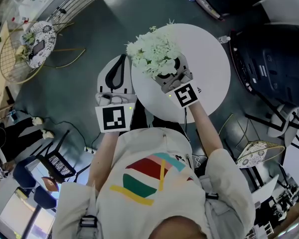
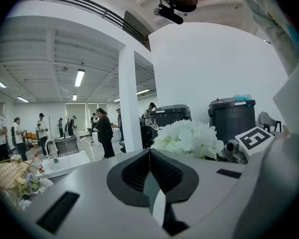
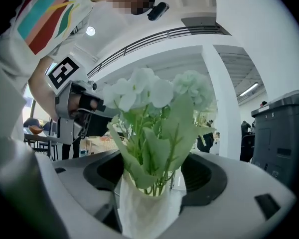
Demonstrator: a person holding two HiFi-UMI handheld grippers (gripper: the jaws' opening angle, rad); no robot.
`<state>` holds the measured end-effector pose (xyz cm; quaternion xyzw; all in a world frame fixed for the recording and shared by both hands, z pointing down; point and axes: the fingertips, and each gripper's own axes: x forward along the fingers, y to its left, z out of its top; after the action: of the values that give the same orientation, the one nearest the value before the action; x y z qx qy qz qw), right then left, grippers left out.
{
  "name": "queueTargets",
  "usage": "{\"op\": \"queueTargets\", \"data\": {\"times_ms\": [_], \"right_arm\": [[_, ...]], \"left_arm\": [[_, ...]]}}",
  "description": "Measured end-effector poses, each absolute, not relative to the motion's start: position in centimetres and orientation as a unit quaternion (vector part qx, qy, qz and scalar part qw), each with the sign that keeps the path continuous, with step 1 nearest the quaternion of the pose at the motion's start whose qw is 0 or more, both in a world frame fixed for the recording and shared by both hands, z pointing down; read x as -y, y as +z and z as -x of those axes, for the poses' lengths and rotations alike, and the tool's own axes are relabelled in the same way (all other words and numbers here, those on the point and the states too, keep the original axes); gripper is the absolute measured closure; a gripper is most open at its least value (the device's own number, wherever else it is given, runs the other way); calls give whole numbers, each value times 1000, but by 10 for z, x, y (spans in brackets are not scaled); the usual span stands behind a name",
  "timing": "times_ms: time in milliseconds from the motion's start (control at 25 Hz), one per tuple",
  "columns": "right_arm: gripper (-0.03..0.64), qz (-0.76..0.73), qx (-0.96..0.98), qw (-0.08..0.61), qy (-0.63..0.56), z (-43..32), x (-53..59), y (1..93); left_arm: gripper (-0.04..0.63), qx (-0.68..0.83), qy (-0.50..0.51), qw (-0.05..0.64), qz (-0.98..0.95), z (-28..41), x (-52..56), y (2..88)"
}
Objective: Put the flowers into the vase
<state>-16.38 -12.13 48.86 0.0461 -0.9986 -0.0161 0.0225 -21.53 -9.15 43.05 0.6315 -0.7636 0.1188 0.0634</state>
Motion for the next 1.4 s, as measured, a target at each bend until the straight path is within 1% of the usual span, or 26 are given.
{"op": "queueTargets", "data": {"times_ms": [240,440,720,1120,1400], "right_arm": [[272,-46,997,57,-20,157,121,510],[272,-51,994,96,-18,148,121,534],[272,-56,990,133,5,135,112,560],[273,-52,981,181,41,113,85,579],[275,-111,969,205,81,84,87,566]], "left_arm": [[588,763,121,65,-632,213,91,433],[588,764,119,66,-631,213,89,434],[589,765,116,63,-630,213,85,433],[589,763,104,54,-635,213,78,426],[589,755,100,61,-645,214,70,423]]}}
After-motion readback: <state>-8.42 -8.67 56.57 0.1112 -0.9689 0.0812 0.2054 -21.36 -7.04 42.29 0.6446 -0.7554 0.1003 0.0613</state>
